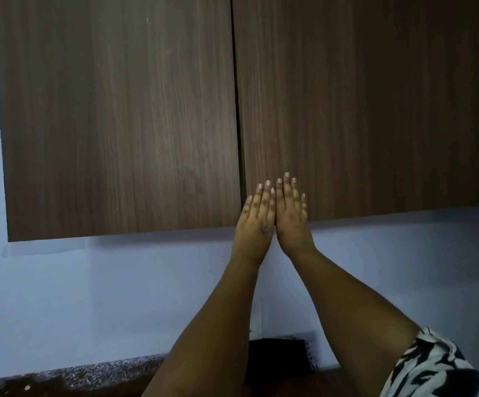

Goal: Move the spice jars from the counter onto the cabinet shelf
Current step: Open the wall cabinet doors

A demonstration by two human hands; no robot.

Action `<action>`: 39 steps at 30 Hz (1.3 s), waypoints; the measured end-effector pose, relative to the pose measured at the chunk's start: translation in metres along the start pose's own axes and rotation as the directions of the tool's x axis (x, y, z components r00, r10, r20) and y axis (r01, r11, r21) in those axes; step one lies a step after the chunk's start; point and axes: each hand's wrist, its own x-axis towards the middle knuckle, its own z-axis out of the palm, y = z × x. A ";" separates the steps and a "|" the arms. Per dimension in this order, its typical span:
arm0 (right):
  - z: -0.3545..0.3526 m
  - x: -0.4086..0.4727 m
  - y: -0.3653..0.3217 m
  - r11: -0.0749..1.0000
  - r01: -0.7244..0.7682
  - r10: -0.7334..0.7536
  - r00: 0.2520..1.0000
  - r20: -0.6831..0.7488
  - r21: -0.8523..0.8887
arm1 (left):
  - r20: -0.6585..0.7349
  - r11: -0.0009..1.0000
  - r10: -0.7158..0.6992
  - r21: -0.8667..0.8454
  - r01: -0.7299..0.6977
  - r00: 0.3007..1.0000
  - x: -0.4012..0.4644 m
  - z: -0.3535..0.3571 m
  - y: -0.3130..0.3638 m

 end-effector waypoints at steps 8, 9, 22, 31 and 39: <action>-0.038 -0.024 0.006 0.998 -0.033 0.036 0.998 -0.057 0.047 | -0.085 0.887 -0.148 -0.453 0.094 0.985 -0.012 -0.064 0.029; -0.044 -0.027 0.008 0.998 -0.036 0.039 0.997 -0.068 0.049 | -0.093 0.842 -0.213 -0.522 0.135 0.973 -0.012 -0.075 0.033; -0.137 -0.082 0.015 0.941 -0.194 0.251 0.950 -0.188 0.278 | 0.360 0.035 -0.338 -0.919 0.394 0.870 -0.005 -0.173 0.111; -0.220 -0.131 0.047 0.951 -0.135 0.191 0.964 -0.187 0.279 | 0.338 0.051 -0.357 -0.924 0.379 0.871 0.007 -0.222 0.177; -0.307 -0.161 0.109 0.946 -0.118 0.182 0.964 -0.192 0.304 | 0.264 0.120 -0.302 -0.943 0.311 0.916 0.023 -0.256 0.266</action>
